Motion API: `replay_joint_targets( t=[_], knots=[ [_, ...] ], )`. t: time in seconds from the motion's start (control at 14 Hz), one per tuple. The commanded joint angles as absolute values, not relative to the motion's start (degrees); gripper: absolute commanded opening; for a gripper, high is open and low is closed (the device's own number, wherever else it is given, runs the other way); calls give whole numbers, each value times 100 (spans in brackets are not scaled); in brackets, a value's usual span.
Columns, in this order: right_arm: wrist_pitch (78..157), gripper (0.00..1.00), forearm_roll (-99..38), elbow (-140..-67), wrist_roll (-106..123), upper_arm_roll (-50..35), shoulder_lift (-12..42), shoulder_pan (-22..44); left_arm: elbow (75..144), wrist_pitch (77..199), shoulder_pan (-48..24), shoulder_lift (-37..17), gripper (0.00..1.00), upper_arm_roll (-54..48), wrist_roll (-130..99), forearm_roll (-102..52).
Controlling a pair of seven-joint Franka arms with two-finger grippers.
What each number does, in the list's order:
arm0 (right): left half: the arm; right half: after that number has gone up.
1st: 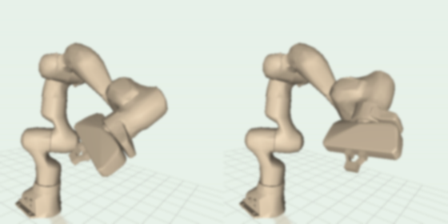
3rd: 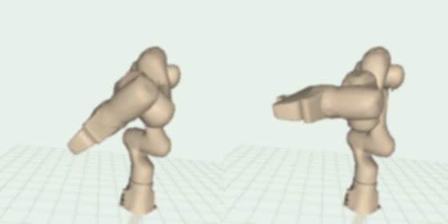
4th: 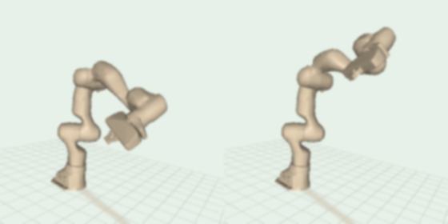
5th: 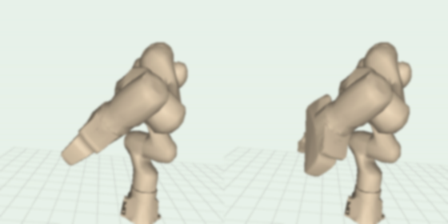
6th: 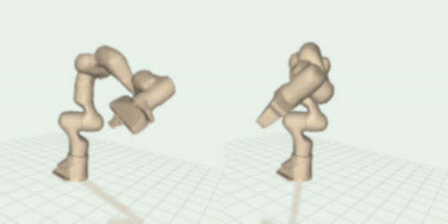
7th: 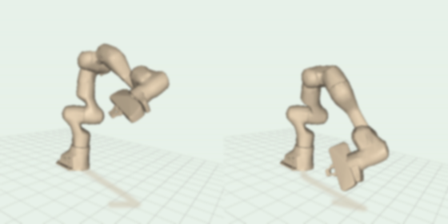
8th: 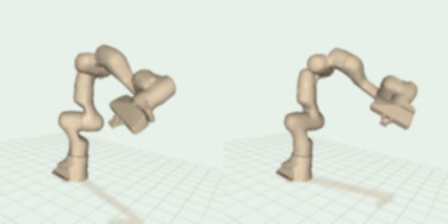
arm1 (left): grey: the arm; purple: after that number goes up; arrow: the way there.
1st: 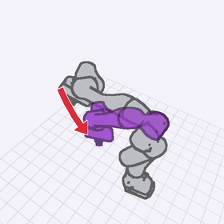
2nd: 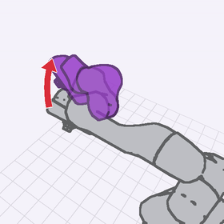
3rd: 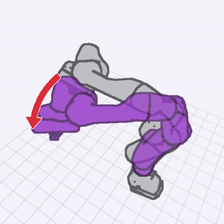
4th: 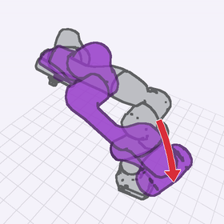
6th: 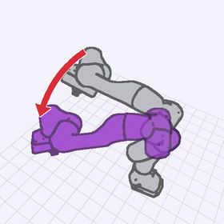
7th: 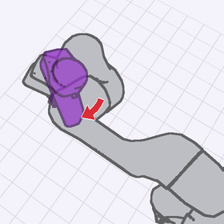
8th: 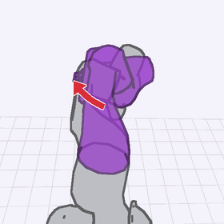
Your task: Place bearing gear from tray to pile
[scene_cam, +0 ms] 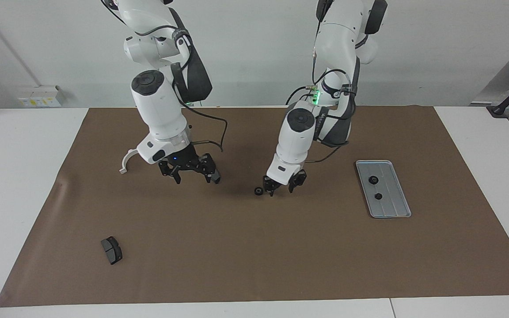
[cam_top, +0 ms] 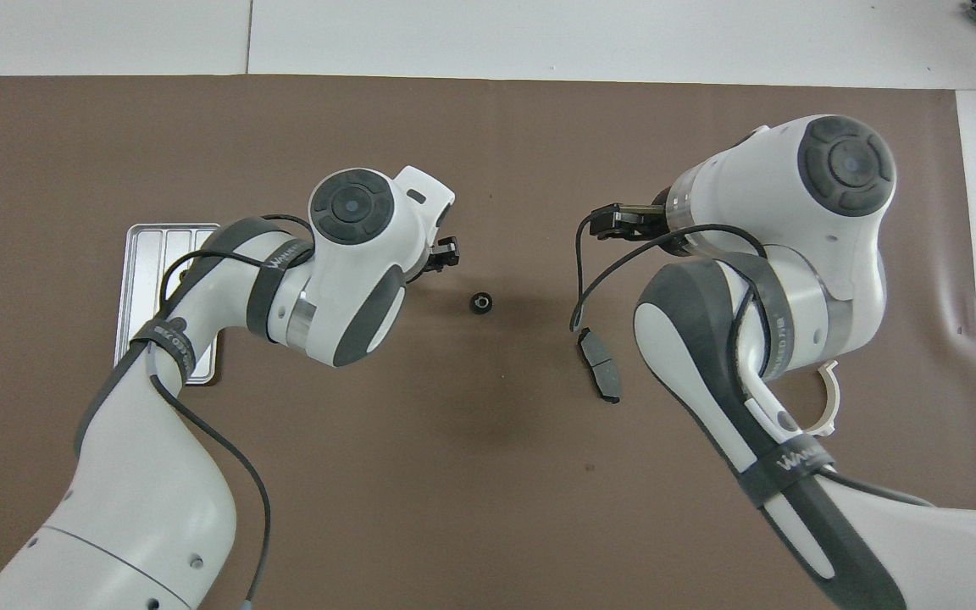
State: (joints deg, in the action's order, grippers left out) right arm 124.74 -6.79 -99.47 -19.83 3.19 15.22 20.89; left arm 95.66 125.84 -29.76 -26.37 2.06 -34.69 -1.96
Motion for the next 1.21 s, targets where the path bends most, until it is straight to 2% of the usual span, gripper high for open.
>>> replay_joint_targets(
  t=[0.0, 0.21, 0.43, 0.57, 0.93, 1.14],
  knots=[
    [12822, 100, -651, -9897, -2547, 316, 1801, 2521, 9562, 11955, -2279, -2278, 68, 158, -2413, -114],
    [13122, 100, -353, -9862, -3013, 325, 2065, 3004, 9781, 11541, -1593, -1900, 67, 158, -945, -123],
    [13183, 100, 235, -9450, -3602, 325, 2731, 3488, 10203, 11627, -1013, -1732, 67, 158, 382, -123],
    [13402, 100, 561, -9422, -3744, 316, 2996, 3603, 10396, 11881, -678, -1688, 66, 167, 1322, -123],
    [13509, 100, 589, -9501, -3735, 316, 3217, 3832, 11415, 13401, -369, -1529, 65, 167, 1837, -132],
    [13404, 100, 624, -9589, -3656, 316, 3217, 3850, 11636, 13605, -317, -1538, 63, 167, 1758, -132]
  ],
)
